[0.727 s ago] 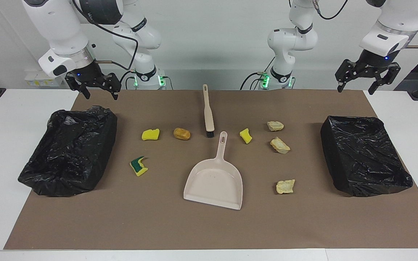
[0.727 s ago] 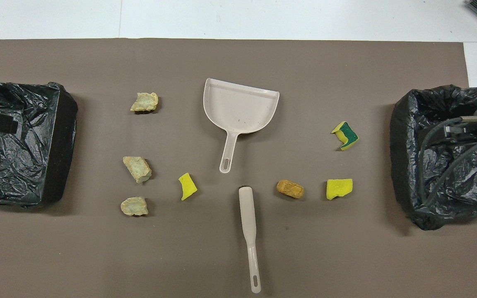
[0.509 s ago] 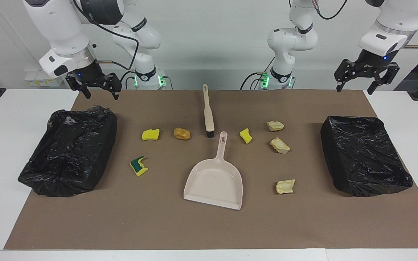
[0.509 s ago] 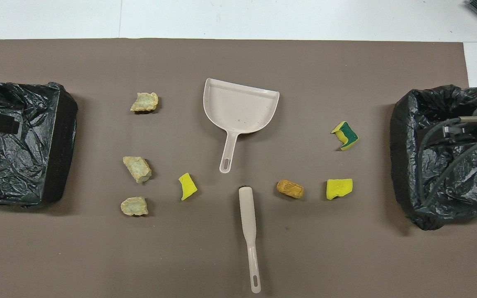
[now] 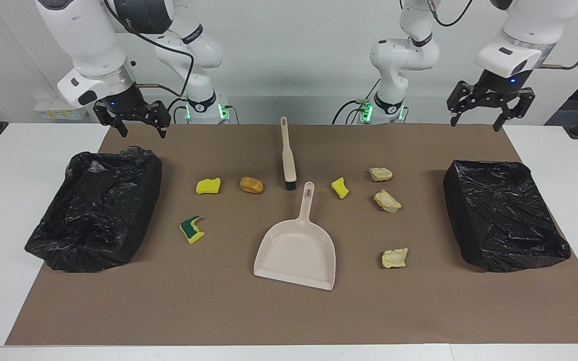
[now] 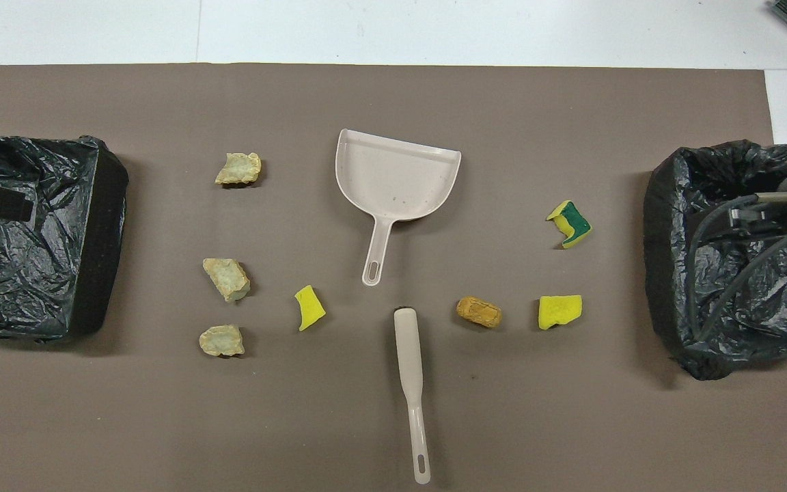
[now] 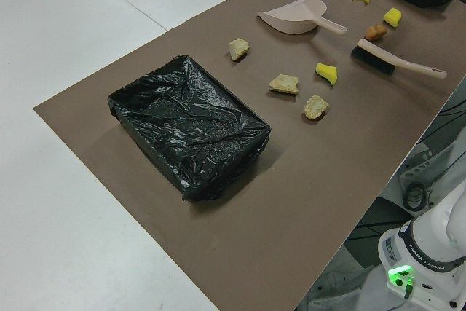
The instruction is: Sweep and dump trash in bin
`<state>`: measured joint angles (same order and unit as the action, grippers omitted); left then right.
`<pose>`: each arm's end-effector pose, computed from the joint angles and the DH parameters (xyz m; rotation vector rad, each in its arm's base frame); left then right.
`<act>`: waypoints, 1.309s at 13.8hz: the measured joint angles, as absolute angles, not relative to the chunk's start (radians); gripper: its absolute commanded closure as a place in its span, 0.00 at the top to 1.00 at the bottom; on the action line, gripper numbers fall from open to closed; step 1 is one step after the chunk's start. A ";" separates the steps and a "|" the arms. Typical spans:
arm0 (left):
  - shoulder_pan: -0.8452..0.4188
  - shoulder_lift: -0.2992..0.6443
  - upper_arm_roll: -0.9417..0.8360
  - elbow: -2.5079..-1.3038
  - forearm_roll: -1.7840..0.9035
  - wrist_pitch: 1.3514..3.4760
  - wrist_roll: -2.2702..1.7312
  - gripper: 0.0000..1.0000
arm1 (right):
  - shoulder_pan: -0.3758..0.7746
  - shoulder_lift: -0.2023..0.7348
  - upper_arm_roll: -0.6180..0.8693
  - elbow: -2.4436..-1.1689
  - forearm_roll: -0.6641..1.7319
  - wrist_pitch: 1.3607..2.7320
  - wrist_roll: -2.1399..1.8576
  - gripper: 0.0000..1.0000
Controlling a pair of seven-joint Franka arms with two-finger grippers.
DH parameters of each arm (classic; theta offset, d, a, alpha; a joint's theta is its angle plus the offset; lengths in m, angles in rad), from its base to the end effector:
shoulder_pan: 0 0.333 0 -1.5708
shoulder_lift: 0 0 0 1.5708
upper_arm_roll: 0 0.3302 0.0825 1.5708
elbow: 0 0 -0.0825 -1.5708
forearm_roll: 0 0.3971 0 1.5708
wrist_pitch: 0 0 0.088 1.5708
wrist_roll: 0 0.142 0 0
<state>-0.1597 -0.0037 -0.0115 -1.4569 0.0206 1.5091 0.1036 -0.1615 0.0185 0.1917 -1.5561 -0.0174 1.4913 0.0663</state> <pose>0.5541 -0.0927 0.6552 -3.0926 0.4247 -0.0883 0.5616 0.0134 0.5940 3.1206 -0.0572 -0.1283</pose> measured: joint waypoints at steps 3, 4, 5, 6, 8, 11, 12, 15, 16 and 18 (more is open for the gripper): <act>-0.259 -0.028 -0.015 -1.532 0.020 1.544 -0.012 1.00 | -0.160 0.014 0.192 -1.563 -0.016 1.490 0.048 1.00; -0.293 -0.039 -0.016 -1.567 0.020 1.562 -0.046 1.00 | -0.159 0.010 0.193 -1.566 -0.016 1.490 0.045 1.00; -0.320 -0.049 -0.017 -1.601 0.020 1.581 -0.068 1.00 | -0.159 0.008 0.196 -1.568 -0.011 1.490 0.041 1.00; -0.339 -0.056 -0.018 -1.629 0.020 1.601 -0.080 1.00 | -0.159 0.008 0.197 -1.569 0.009 1.492 0.039 1.00; -0.347 -0.067 -0.017 -1.651 0.021 1.618 -0.083 1.00 | -0.159 0.014 0.197 -1.571 0.043 1.494 0.039 1.00; -0.348 -0.075 -0.013 -1.655 0.020 1.620 -0.083 1.00 | -0.156 0.047 0.197 -1.573 0.055 1.544 0.047 1.00; -0.349 -0.076 -0.014 -1.656 0.020 1.620 -0.083 1.00 | -0.144 0.062 0.198 -1.573 0.055 1.561 0.051 1.00; -0.360 -0.078 -0.017 -1.656 0.020 1.620 -0.083 1.00 | -0.074 0.110 0.200 -1.573 0.058 1.619 0.098 1.00; -0.365 -0.078 -0.017 -1.657 0.020 1.620 -0.083 1.00 | -0.057 0.124 0.200 -1.573 0.059 1.639 0.118 1.00; -0.390 -0.079 -0.017 -1.663 0.015 1.620 -0.094 1.00 | -0.025 0.158 0.201 -1.574 0.059 1.670 0.158 1.00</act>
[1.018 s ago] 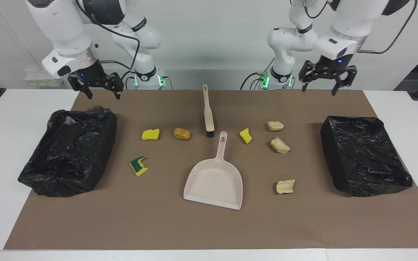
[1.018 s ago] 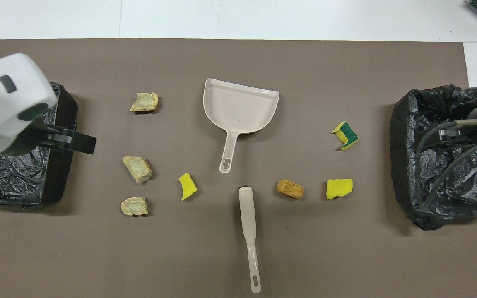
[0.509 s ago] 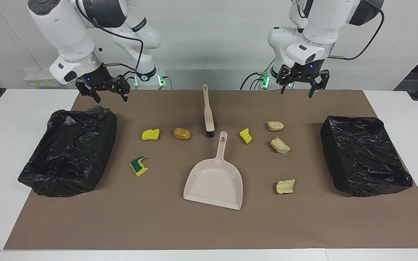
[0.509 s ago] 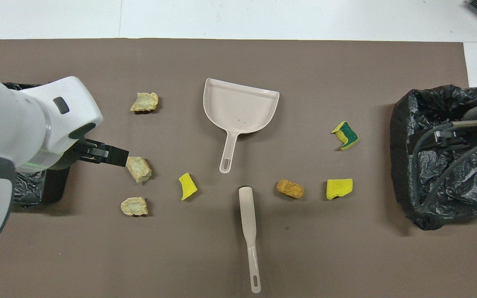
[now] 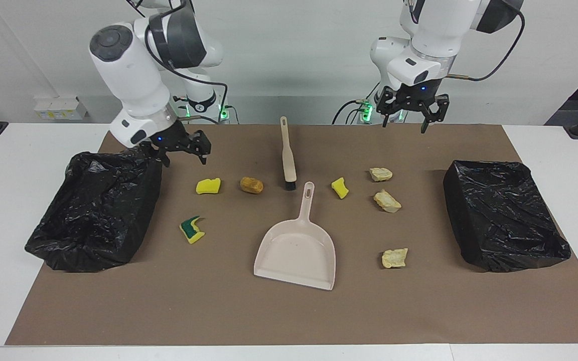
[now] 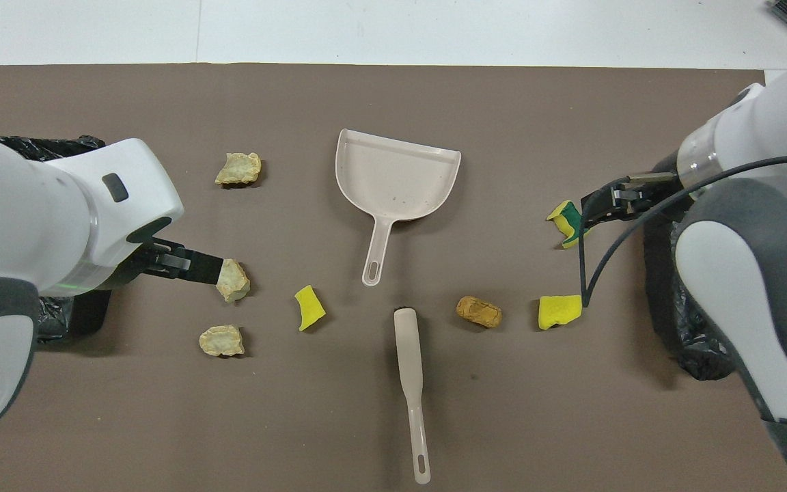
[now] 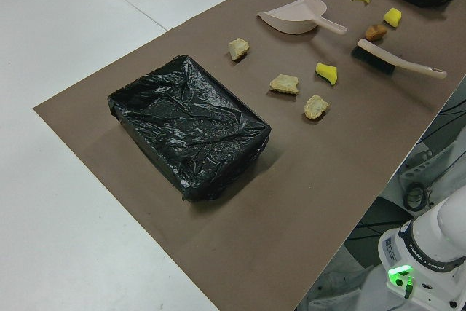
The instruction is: Sweep and dump trash in bin
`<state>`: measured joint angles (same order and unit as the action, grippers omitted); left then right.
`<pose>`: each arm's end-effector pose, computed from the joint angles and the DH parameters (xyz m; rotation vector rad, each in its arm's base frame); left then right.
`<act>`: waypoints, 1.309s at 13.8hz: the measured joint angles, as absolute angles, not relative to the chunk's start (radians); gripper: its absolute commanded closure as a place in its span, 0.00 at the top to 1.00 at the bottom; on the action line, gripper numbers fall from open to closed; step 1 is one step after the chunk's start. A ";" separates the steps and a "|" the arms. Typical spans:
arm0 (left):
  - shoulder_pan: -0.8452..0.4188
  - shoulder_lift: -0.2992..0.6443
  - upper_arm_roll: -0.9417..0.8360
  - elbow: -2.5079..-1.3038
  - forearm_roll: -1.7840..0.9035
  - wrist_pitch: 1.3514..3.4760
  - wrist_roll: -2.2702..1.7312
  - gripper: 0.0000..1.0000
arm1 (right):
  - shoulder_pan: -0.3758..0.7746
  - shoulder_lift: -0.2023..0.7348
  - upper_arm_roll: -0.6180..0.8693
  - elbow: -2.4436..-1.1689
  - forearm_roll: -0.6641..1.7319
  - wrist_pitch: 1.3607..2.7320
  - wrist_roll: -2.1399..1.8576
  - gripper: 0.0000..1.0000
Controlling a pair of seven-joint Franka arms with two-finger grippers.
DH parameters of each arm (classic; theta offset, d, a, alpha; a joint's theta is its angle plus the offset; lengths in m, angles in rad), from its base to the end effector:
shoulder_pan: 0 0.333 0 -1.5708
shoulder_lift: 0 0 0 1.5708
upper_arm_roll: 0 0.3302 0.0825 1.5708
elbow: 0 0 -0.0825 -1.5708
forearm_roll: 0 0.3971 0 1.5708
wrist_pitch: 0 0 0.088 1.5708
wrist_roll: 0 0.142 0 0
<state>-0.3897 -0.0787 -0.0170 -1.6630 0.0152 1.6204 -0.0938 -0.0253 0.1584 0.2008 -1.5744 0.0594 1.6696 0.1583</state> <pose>0.5036 -0.2150 0.6071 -3.0955 0.4890 -0.0612 0.6075 0.1083 0.5185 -3.0603 -0.0123 0.1137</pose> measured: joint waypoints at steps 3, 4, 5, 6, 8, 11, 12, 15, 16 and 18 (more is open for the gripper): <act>-0.476 -0.080 -0.019 -1.716 0.011 1.656 -0.203 1.00 | 0.070 0.226 0.202 -1.575 0.059 1.784 0.260 1.00; -0.513 -0.083 -0.020 -1.744 0.010 1.673 -0.250 1.00 | 0.105 0.245 0.203 -1.575 0.059 1.818 0.296 1.00; -0.548 -0.089 -0.021 -1.779 0.007 1.697 -0.292 1.00 | 0.132 0.260 0.203 -1.575 0.059 1.832 0.324 1.00; -0.580 -0.102 -0.022 -1.823 0.001 1.730 -0.325 1.00 | 0.153 0.274 0.203 -1.575 0.059 1.833 0.350 1.00; -0.645 -0.140 -0.023 -1.946 -0.007 1.812 -0.383 1.00 | 0.196 0.305 0.203 -1.575 0.053 1.850 0.431 1.00; -0.751 -0.172 -0.024 -2.084 -0.016 1.907 -0.468 1.00 | 0.260 0.345 0.202 -1.575 0.046 1.881 0.544 1.00; -0.784 -0.174 -0.024 -2.112 -0.023 1.936 -0.491 1.00 | 0.279 0.359 0.202 -1.574 0.044 1.899 0.582 1.00; -0.896 -0.132 -0.025 -2.188 -0.026 2.082 -0.607 1.00 | 0.342 0.425 0.201 -1.546 0.029 1.950 0.697 1.00; -0.932 -0.099 -0.024 -2.211 -0.026 2.162 -0.656 1.00 | 0.362 0.458 0.200 -1.520 0.009 1.963 0.730 1.00; -0.988 -0.034 -0.025 -2.224 -0.026 2.243 -0.726 1.00 | 0.387 0.516 0.199 -1.476 -0.008 1.995 0.764 0.91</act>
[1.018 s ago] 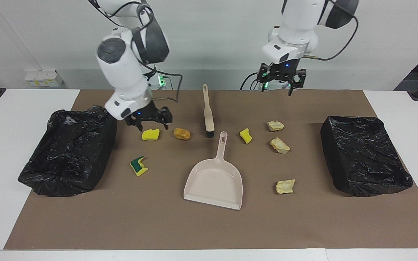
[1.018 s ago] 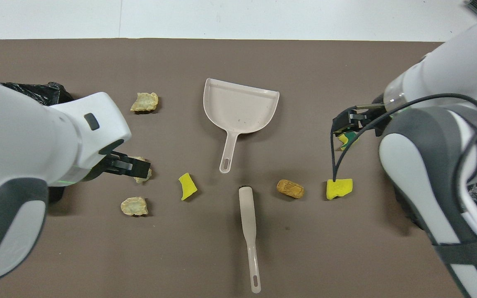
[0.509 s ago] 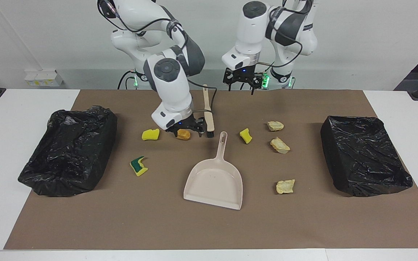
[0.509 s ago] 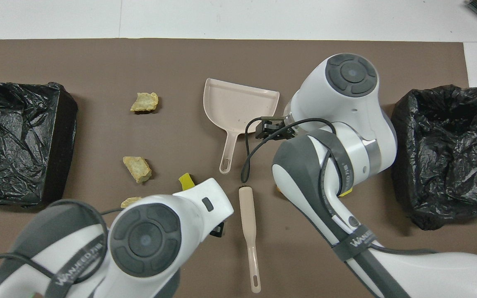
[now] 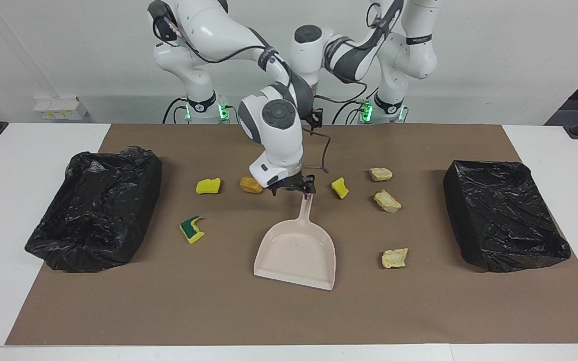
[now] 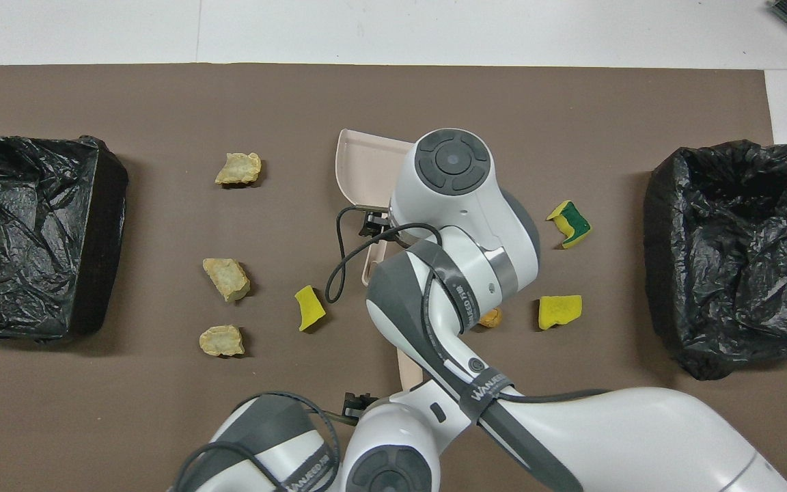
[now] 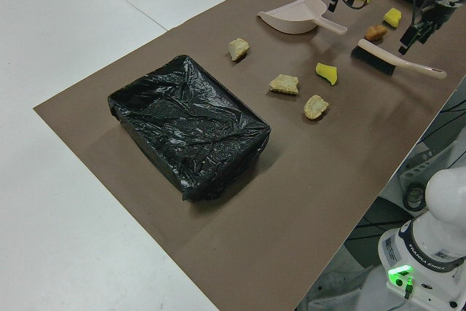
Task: Sweep and dump trash in bin
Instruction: 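Grasp the dustpan handle with the right gripper and lift it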
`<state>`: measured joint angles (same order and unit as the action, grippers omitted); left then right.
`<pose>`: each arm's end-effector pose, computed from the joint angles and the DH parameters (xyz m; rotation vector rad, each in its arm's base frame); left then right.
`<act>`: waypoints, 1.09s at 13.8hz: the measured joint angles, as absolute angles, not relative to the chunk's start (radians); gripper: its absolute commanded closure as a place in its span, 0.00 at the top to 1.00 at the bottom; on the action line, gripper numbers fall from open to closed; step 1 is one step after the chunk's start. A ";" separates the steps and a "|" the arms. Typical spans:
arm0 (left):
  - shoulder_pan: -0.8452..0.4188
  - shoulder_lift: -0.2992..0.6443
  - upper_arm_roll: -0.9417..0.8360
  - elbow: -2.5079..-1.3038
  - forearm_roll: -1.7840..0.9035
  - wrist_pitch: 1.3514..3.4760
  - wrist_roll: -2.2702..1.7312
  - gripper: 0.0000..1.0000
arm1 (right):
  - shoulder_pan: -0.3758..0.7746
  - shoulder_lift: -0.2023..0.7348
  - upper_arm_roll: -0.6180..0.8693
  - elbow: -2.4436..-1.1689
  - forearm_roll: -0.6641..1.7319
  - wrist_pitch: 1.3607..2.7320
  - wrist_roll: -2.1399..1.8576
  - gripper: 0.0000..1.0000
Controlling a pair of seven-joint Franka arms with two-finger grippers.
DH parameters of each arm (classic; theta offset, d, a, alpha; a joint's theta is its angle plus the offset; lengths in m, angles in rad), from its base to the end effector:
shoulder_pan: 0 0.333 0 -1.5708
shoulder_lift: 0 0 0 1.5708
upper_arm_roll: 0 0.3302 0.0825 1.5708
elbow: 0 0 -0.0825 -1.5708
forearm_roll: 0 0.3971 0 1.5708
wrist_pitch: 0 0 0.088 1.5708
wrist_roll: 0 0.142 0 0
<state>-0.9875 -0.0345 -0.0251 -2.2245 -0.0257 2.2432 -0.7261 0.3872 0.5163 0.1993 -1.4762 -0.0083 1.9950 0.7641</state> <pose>0.2836 -0.4569 0.3654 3.0598 -0.4172 0.0298 0.6104 0.3800 0.3563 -3.0473 0.3060 0.0716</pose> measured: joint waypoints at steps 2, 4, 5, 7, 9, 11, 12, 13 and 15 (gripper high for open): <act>-1.020 -0.005 -0.026 -2.225 -0.026 2.254 -0.763 0.99 | 0.405 0.559 0.199 -1.451 -0.026 2.014 0.779 0.73; -1.038 -0.004 -0.025 -2.235 -0.026 2.254 -0.780 0.91 | 0.409 0.574 0.199 -1.441 -0.027 2.015 0.785 0.70; -1.044 -0.003 -0.025 -2.239 -0.026 2.254 -0.782 0.87 | 0.409 0.576 0.199 -1.441 -0.027 2.015 0.793 0.69; -1.061 0.017 -0.025 -2.250 -0.026 2.261 -0.805 0.78 | 0.416 0.582 0.199 -1.441 -0.028 2.015 0.799 0.48; -1.067 0.047 -0.024 -2.251 -0.026 2.287 -0.823 0.67 | 0.418 0.583 0.199 -1.441 -0.028 2.014 0.799 0.45; -1.067 0.061 -0.017 -2.250 -0.026 2.293 -0.824 0.48 | 0.416 0.583 0.198 -1.441 -0.029 2.014 0.800 0.45; -1.067 0.062 -0.013 -2.250 -0.026 2.293 -0.825 0.45 | 0.415 0.584 0.198 -1.441 -0.029 2.014 0.800 0.45; -1.067 0.061 -0.008 -2.249 -0.025 2.292 -0.825 0.38 | 0.415 0.584 0.198 -1.442 -0.029 2.014 0.800 0.44; -1.066 0.061 0.002 -2.247 -0.025 2.292 -0.825 0.10 | 0.415 0.588 0.198 -1.445 -0.029 2.014 0.800 0.10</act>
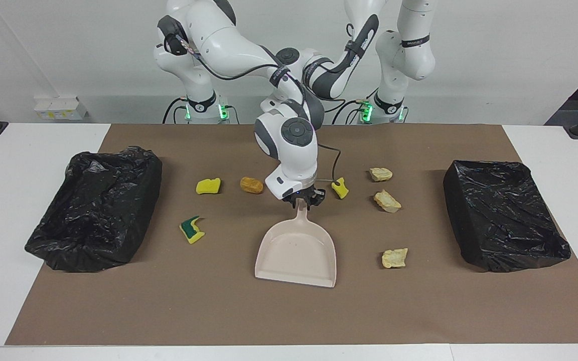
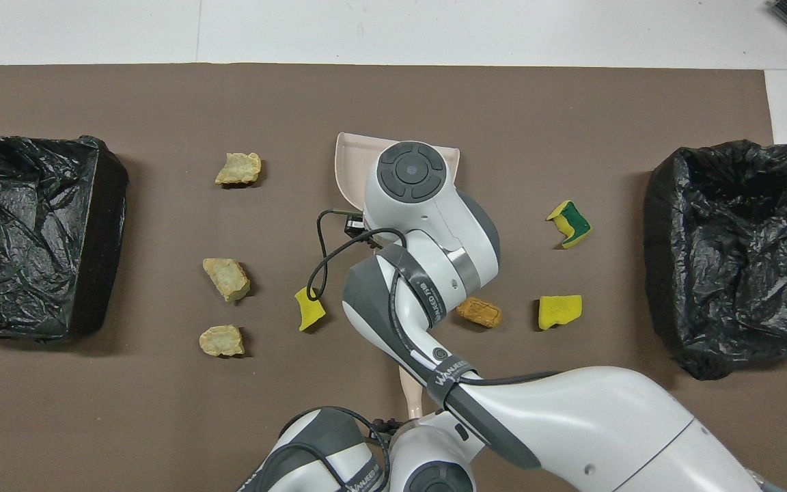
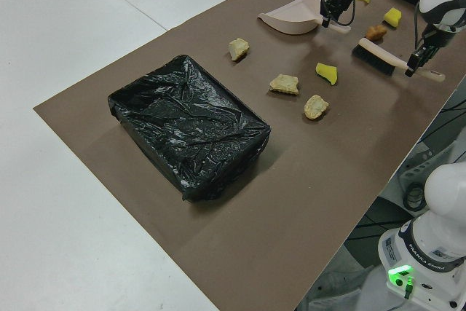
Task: Sweep and dump trash in bin
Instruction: 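Grasp the dustpan handle with the right gripper and lift it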
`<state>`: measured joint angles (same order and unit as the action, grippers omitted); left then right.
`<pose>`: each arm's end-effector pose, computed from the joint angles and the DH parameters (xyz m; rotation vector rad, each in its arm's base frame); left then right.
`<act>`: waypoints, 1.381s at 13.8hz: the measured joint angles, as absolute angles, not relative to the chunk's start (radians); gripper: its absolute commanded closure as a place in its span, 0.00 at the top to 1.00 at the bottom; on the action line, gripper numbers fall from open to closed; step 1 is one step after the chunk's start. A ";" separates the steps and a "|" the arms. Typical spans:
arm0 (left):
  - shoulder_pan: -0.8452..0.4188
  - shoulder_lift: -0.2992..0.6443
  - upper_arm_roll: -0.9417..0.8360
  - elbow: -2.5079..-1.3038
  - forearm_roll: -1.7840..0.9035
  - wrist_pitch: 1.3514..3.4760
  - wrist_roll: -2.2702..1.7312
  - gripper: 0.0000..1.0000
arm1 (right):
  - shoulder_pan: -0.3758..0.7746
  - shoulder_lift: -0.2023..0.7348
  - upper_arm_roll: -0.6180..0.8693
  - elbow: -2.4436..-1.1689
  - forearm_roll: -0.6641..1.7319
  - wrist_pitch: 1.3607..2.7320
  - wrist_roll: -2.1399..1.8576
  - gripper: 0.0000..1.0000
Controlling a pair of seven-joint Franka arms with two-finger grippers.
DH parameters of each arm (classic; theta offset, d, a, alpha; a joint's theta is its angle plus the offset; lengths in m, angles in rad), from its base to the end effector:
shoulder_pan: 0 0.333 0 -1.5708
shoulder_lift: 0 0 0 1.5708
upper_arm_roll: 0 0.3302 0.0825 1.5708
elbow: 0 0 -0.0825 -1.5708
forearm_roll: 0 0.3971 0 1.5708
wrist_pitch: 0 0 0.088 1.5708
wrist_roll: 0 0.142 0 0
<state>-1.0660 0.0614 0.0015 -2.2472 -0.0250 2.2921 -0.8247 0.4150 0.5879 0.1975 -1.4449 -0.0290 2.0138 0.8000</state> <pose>0.2596 -0.4707 0.3080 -3.1193 0.3495 0.0387 0.6109 0.3986 0.3216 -3.0657 0.3183 0.0924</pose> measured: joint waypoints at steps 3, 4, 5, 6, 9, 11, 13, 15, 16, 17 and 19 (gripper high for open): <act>-1.048 0.061 0.011 -2.246 0.018 2.291 -0.824 0.00 | 0.413 0.589 0.197 -1.444 -0.031 1.994 0.800 0.00; -1.040 0.061 0.012 -2.246 0.040 2.291 -0.823 0.00 | 0.410 0.589 0.196 -1.439 -0.032 1.974 0.800 0.00; -1.034 0.060 0.013 -2.246 0.049 2.291 -0.823 0.00 | 0.405 0.588 0.196 -1.432 -0.034 1.956 0.796 0.00; -1.026 0.057 0.013 -2.244 0.054 2.290 -0.823 0.00 | 0.397 0.586 0.195 -1.425 -0.038 1.938 0.786 0.00; -0.984 0.013 0.015 -2.228 0.057 2.212 -0.765 0.00 | 0.349 0.559 0.193 -1.406 -0.044 1.917 0.685 0.00; -0.941 -0.036 0.016 -2.206 0.057 2.093 -0.725 0.00 | 0.297 0.510 0.190 -1.399 -0.045 1.901 0.560 0.00; -0.884 -0.088 0.018 -2.198 0.058 1.997 -0.702 0.00 | 0.238 0.461 0.190 -1.399 -0.045 1.852 0.450 0.00; -0.815 -0.138 0.020 -2.198 0.059 1.884 -0.696 0.00 | 0.181 0.435 0.190 -1.399 -0.043 1.830 0.309 0.00; -0.785 -0.159 0.021 -2.199 0.059 1.824 -0.694 0.00 | 0.159 0.429 0.190 -1.400 -0.042 1.821 0.225 0.00; -0.753 -0.174 0.021 -2.200 0.059 1.774 -0.694 0.00 | 0.145 0.428 0.190 -1.401 -0.039 1.815 0.142 0.00; -0.693 -0.185 0.022 -2.204 0.060 1.715 -0.701 0.00 | 0.145 0.425 0.194 -1.417 -0.034 1.809 -0.001 0.00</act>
<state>-0.6933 -0.1847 0.0218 -2.2040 0.0596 1.7151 -0.7013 0.1450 0.4249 0.1939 -1.4172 -0.0338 1.8091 -0.0015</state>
